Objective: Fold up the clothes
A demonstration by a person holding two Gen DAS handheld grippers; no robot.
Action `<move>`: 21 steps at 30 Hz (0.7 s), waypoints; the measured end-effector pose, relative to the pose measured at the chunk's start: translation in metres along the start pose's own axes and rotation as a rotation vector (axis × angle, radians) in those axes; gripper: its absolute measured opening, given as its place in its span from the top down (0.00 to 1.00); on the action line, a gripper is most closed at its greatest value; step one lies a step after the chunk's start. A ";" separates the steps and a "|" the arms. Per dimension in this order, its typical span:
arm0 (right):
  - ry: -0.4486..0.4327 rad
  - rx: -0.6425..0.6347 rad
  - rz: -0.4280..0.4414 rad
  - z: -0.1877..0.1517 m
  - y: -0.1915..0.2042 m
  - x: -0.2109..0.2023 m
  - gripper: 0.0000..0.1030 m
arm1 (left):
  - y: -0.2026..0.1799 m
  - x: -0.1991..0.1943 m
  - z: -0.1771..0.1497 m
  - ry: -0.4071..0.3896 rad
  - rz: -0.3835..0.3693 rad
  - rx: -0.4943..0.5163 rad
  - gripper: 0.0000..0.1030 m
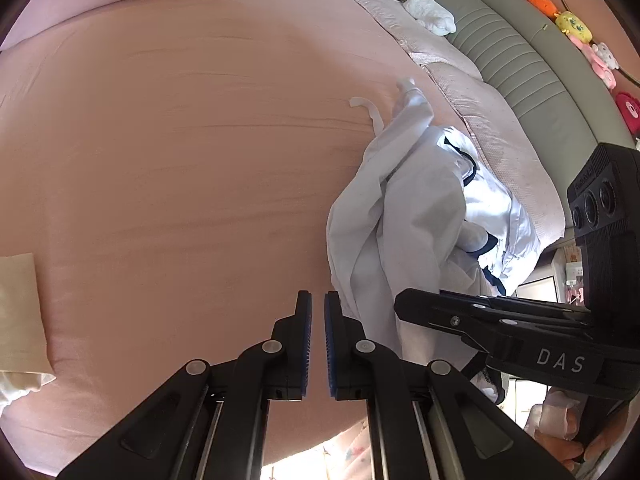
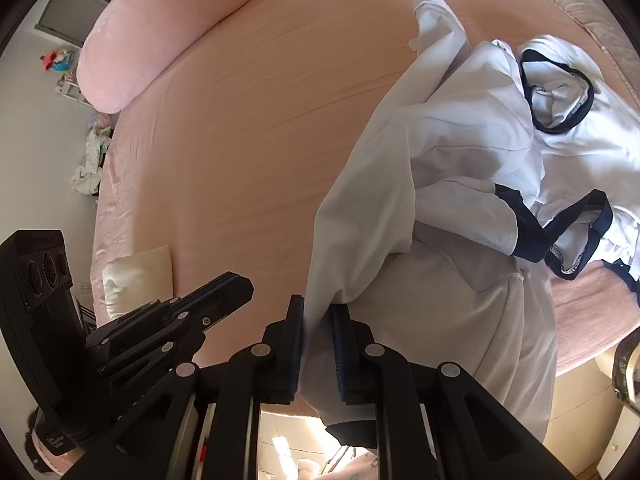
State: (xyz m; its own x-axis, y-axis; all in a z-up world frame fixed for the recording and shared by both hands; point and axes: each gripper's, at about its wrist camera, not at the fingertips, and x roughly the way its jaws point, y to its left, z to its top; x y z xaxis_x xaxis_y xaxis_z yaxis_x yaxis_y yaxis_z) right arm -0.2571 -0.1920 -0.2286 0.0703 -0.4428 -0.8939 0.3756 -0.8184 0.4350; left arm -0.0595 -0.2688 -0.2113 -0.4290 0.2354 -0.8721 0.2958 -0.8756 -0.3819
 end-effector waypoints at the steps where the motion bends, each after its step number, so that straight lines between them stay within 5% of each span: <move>1: 0.008 -0.007 0.013 -0.007 0.005 0.000 0.88 | 0.004 -0.002 -0.002 0.001 0.003 -0.003 0.95; 4: 0.030 -0.030 0.051 -0.039 0.017 -0.006 0.89 | 0.015 -0.009 -0.009 -0.004 0.010 -0.032 0.95; 7: 0.029 -0.065 -0.014 -0.068 0.091 0.060 0.89 | 0.027 -0.013 -0.012 0.000 0.002 -0.084 0.95; 10: 0.008 -0.087 -0.034 -0.087 0.110 0.036 0.89 | 0.030 -0.015 -0.014 0.032 -0.056 -0.113 0.94; 13: -0.011 -0.086 -0.041 -0.078 0.104 0.024 0.85 | 0.026 -0.016 -0.014 0.038 -0.037 -0.139 0.89; 15: -0.049 -0.089 -0.062 -0.099 0.071 -0.007 0.52 | 0.025 -0.018 -0.016 0.029 -0.047 -0.163 0.83; 17: -0.089 -0.097 -0.067 -0.118 0.042 -0.042 0.35 | 0.024 -0.019 -0.019 0.031 -0.083 -0.199 0.67; 18: -0.100 -0.095 -0.062 -0.122 0.039 -0.048 0.35 | 0.023 -0.020 -0.021 0.029 -0.094 -0.212 0.53; 21: -0.133 -0.090 -0.047 -0.134 0.030 -0.066 0.35 | 0.015 -0.027 -0.028 0.006 -0.098 -0.214 0.44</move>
State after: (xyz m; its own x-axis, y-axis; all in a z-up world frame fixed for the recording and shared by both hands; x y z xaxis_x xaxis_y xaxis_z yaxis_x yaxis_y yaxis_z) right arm -0.1270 -0.1389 -0.1714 -0.0703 -0.4543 -0.8881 0.4569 -0.8061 0.3762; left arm -0.0199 -0.2766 -0.2018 -0.4593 0.3182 -0.8293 0.4274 -0.7393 -0.5203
